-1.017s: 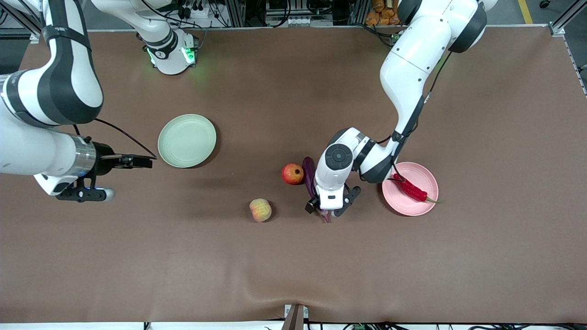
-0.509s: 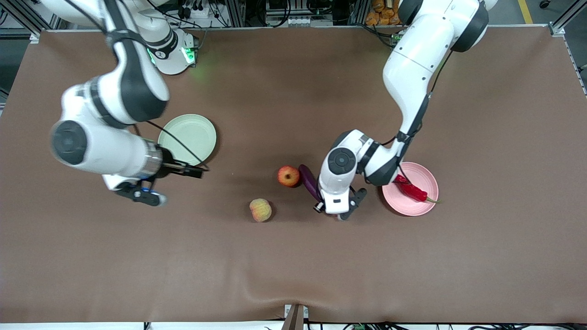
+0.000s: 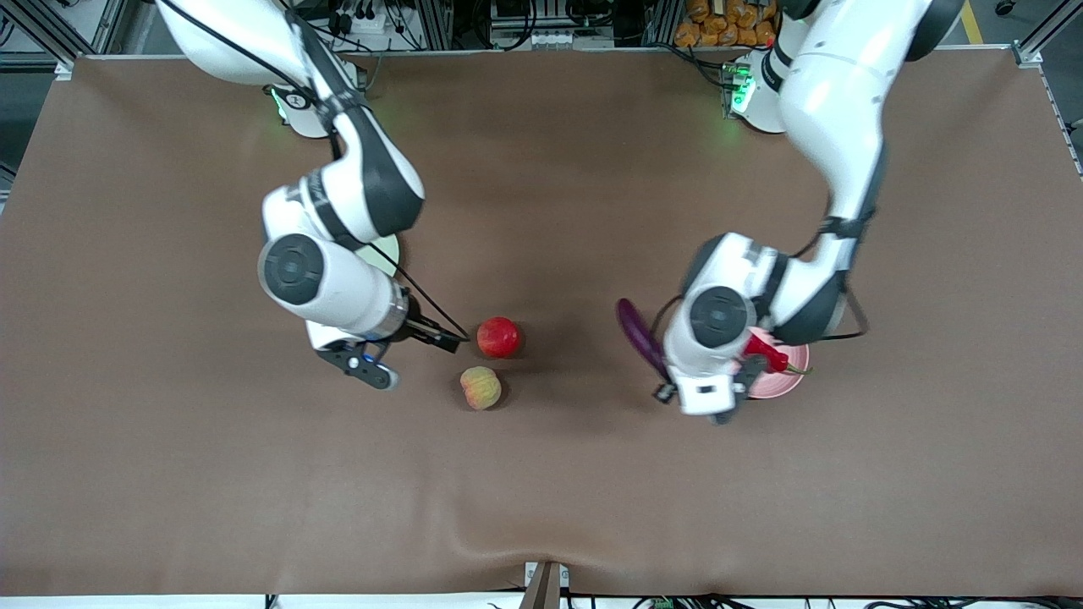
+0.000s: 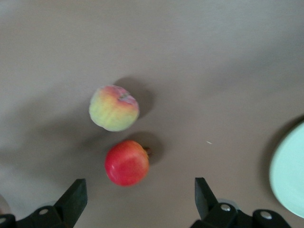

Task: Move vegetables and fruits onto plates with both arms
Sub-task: 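Place the eggplant on the pink plate while the right gripper grasps apple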

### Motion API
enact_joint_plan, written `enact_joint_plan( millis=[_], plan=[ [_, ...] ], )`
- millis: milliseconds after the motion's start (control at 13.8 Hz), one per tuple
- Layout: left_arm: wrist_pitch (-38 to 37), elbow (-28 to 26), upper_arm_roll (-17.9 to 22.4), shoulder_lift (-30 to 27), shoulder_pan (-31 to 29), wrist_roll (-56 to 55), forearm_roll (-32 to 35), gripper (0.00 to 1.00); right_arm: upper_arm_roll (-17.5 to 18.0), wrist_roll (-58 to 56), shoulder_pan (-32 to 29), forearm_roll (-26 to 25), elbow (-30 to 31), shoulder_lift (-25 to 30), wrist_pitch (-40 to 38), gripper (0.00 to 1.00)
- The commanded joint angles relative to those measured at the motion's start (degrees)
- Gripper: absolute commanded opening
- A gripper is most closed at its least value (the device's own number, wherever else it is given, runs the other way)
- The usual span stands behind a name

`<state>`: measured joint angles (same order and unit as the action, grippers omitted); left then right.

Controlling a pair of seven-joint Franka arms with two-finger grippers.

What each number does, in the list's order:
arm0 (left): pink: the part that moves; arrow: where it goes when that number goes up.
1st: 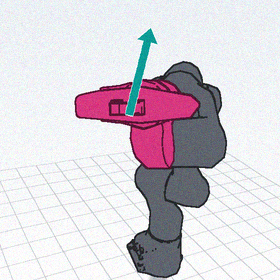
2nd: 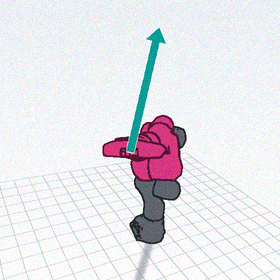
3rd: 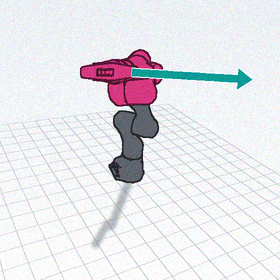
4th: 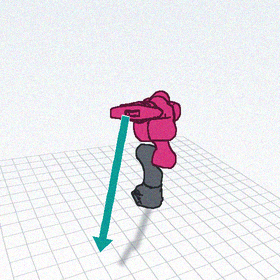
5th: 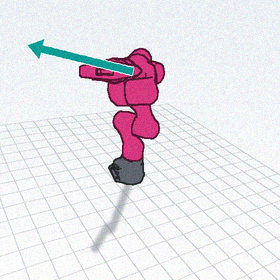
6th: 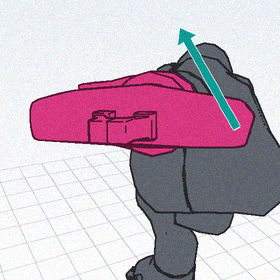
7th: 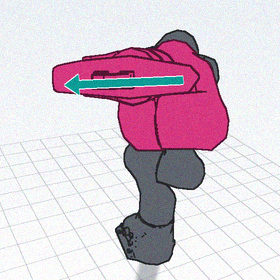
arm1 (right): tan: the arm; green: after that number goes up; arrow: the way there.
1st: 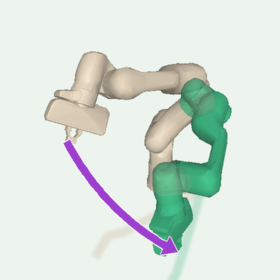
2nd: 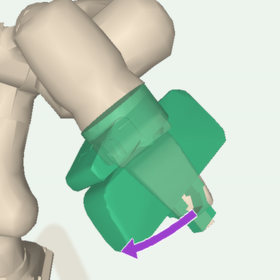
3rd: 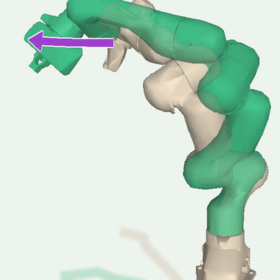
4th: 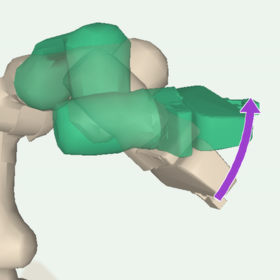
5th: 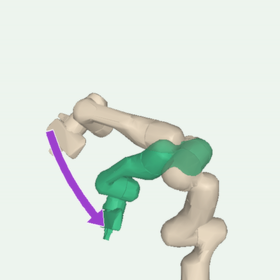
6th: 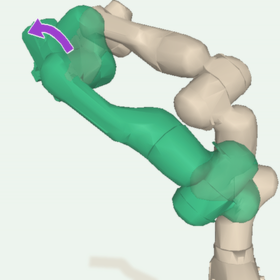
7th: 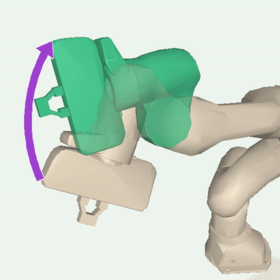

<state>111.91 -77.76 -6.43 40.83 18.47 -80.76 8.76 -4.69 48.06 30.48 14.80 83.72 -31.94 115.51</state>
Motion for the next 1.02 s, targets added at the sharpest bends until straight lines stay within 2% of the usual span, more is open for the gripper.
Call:
enact_joint_plan(
  millis=[0,218,581,727,872,945],
  plan=[
    [-4.2,-2.6,-0.5,-0.4,-6.5,1.5,0.4,0.00,-0.6,3.5,1.8,0.9,-0.9,-3.6,5.9,1.00],
    [-3.9,-4.7,-0.3,0.8,-9.4,1.4,1.1,0.00,-0.7,8.1,5.1,0.6,-0.9,-6.1,10.9,1.00],
    [-3.5,-4.9,-0.3,2.6,-9.3,-1.2,0.8,0.00,-0.9,12.9,9.5,-0.4,-0.8,-10.2,16.2,1.00],
    [-3.5,-5.0,-0.3,3.3,-9.3,-1.4,0.9,0.00,-1.2,13.0,11.0,-3.2,-0.8,-12.0,16.9,1.00],
    [-3.5,-5.0,-0.3,4.2,-9.3,-1.4,1.0,0.00,-1.2,12.8,11.0,-8.4,1.0,-12.0,16.3,1.00],
    [-3.5,-5.0,-0.3,4.4,-9.3,-1.3,1.2,0.00,-1.1,12.8,10.8,-9.0,1.4,-11.9,16.0,1.00]
  ],
)
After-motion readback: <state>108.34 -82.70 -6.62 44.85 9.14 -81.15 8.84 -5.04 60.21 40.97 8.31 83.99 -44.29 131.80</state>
